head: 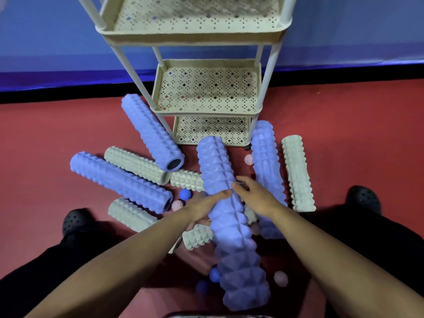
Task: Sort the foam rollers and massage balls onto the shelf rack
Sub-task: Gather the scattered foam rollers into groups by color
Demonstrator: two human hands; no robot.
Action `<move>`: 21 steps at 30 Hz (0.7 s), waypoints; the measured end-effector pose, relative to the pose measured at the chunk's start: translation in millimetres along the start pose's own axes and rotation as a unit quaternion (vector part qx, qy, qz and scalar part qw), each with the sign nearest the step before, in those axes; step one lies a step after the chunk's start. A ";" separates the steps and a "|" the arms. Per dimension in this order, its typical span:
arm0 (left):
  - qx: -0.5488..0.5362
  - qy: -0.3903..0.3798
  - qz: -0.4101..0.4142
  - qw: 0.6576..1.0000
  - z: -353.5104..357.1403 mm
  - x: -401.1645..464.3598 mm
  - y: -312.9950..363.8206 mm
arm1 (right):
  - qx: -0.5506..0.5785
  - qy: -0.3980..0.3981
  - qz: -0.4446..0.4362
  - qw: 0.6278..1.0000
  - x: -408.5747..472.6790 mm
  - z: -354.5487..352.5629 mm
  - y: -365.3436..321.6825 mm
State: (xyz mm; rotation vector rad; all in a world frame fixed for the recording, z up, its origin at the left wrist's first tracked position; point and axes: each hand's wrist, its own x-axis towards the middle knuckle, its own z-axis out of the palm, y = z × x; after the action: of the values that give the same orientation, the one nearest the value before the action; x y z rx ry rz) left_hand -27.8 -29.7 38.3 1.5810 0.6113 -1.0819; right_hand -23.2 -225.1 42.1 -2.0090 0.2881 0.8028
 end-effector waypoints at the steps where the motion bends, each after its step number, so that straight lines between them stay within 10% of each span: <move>1: 0.014 0.001 0.003 1.000 4.8 -8.8 4.1 | 0.005 0.000 0.006 1.000 -6.7 -3.7 -2.0; 21: -0.017 -0.081 0.141 0.987 146.9 -109.4 90.0 | 0.297 0.126 -0.002 0.947 -145.8 -122.8 10.4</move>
State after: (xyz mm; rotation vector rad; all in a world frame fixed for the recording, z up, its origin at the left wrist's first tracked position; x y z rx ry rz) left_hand -51.4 -178.9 175.5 1.4810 0.2856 -0.9689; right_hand -87.0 -348.7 172.8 -1.5296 0.5960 0.3855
